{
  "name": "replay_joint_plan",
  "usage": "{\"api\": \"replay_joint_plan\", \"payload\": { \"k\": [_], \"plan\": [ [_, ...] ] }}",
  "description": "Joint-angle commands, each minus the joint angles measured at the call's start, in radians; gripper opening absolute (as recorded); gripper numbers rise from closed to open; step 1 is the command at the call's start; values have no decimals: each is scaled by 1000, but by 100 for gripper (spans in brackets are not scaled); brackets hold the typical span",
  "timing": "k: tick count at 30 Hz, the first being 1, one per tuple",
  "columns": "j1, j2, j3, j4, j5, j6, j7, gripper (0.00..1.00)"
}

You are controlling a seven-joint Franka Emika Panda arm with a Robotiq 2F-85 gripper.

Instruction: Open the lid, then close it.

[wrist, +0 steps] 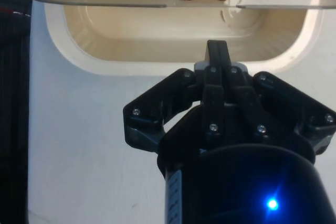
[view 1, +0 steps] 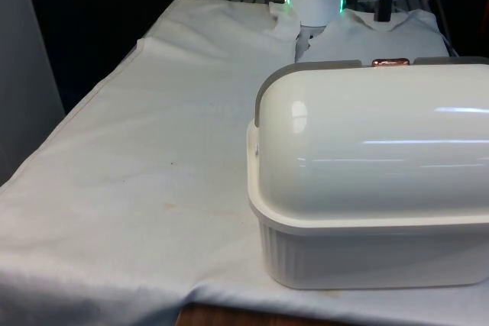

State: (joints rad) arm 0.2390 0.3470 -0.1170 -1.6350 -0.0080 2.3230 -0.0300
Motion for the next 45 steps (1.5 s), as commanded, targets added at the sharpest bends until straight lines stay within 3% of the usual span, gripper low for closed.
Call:
{"api": "replay_joint_plan", "payload": {
  "k": [1, 22, 25, 26, 37, 40, 41, 45],
  "plan": [
    [-3, -4, 2, 8, 4, -24, -7, 0],
    [-9, 4, -12, 163, 3, -226, -9, 0],
    [-7, 0, -13, 163, 0, -219, -5, 0],
    [-11, 19, -13, 199, 4, -243, -9, 0],
    [-14, 70, -14, 287, 3, -261, -4, 0],
    [-13, 70, -14, 289, 2, -262, -4, 7],
    [-13, 70, -14, 289, 2, -262, -4, 15],
    [-13, 72, -15, 289, 1, -256, -4, 35]
  ]
}}
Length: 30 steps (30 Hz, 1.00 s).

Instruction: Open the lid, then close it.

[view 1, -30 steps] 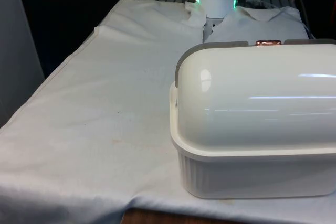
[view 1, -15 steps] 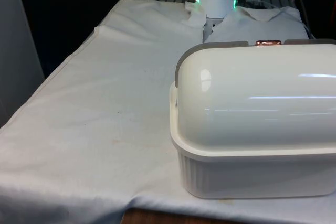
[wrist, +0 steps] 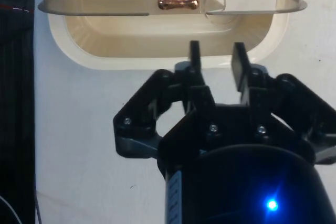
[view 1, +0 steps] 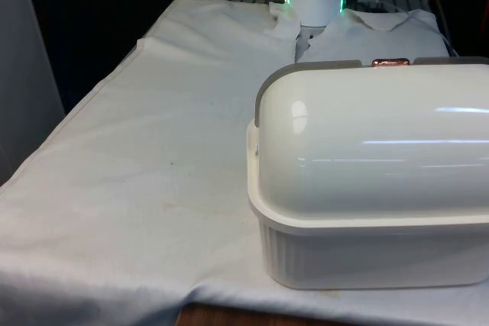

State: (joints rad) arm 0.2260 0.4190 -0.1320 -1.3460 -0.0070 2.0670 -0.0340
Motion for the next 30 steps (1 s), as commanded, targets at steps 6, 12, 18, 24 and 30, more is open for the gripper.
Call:
{"api": "replay_joint_plan", "payload": {
  "k": [6, 12, 18, 24, 30],
  "plan": [
    [0, -3, 1, 0, 1, -4, 0, 65],
    [1, 11, 2, 14, 0, -2, 2, 93],
    [4, 48, 5, 56, -1, 9, 8, 100],
    [9, 94, 5, 116, -3, 20, 16, 100],
    [15, 122, 3, 140, -5, 53, 25, 100]
  ]
}}
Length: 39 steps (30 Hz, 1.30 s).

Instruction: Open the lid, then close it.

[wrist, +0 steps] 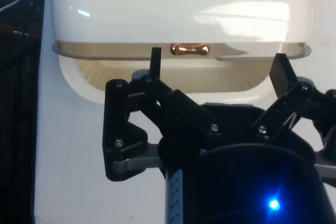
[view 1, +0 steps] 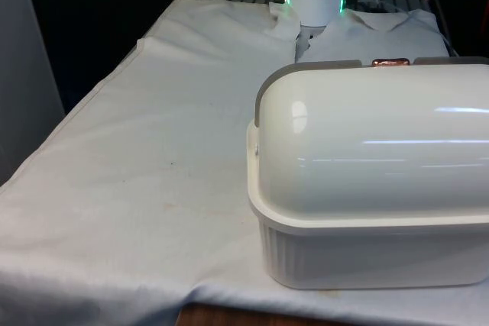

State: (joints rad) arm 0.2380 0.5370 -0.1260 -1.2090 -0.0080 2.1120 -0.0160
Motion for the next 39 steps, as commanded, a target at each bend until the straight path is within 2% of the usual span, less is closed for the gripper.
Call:
{"api": "replay_joint_plan", "payload": {
  "k": [1, 9, 11, 13, 14, 15, 16, 21, 22, 25, 26, 30, 33, 34, 39],
  "plan": [
    [3, 7, -3, 4, -5, 16, 9, 100],
    [5, 33, -3, 6, -4, 76, 12, 100],
    [5, 37, -3, 7, -4, 87, 12, 96],
    [5, 41, -3, 7, -4, 95, 12, 86],
    [5, 43, -3, 8, -4, 100, 13, 75],
    [3, 39, -1, 3, -1, 96, 6, 70],
    [5, 44, -3, 8, -4, 102, 13, 70],
    [5, 47, -3, 7, -4, 109, 13, 45],
    [5, 47, -3, 8, -4, 110, 13, 33],
    [3, 43, -1, 3, -1, 108, 7, 19],
    [5, 48, -3, 8, -4, 111, 14, 19],
    [8, 53, -2, 8, -4, 117, 15, 0],
    [6, 61, -2, 0, -2, 135, 12, 0],
    [6, 58, 0, 2, -1, 121, 8, 0],
    [8, 64, -1, -28, -1, 171, 11, 0]
  ]
}}
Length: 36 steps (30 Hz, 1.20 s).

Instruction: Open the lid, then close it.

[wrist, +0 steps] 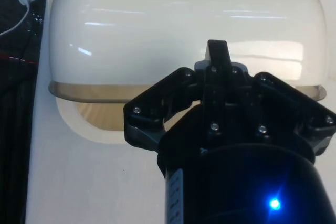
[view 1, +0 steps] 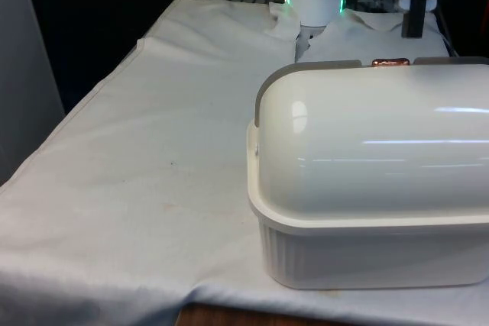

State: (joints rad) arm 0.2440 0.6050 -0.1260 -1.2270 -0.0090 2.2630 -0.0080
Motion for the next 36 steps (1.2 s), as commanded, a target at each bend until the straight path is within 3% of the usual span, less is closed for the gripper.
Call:
{"api": "replay_joint_plan", "payload": {
  "k": [1, 11, 13, 20, 21, 24, 29, 30, 36],
  "plan": [
    [2, -5, -1, -18, 0, 26, 3, 0],
    [3, -21, -1, -86, -1, 58, -2, 0],
    [2, -8, 0, -67, 0, 40, -3, 0],
    [3, -40, -1, -132, -1, 63, -7, 0],
    [1, -26, 0, -108, 0, 41, -6, 0],
    [3, -50, -1, -157, -1, 67, -8, 0],
    [2, -65, -2, -191, -1, 74, -12, 0],
    [1, -52, -2, -170, 0, 54, -11, 0],
    [-1, -87, -3, -240, -1, 84, -16, 0]
  ]
}}
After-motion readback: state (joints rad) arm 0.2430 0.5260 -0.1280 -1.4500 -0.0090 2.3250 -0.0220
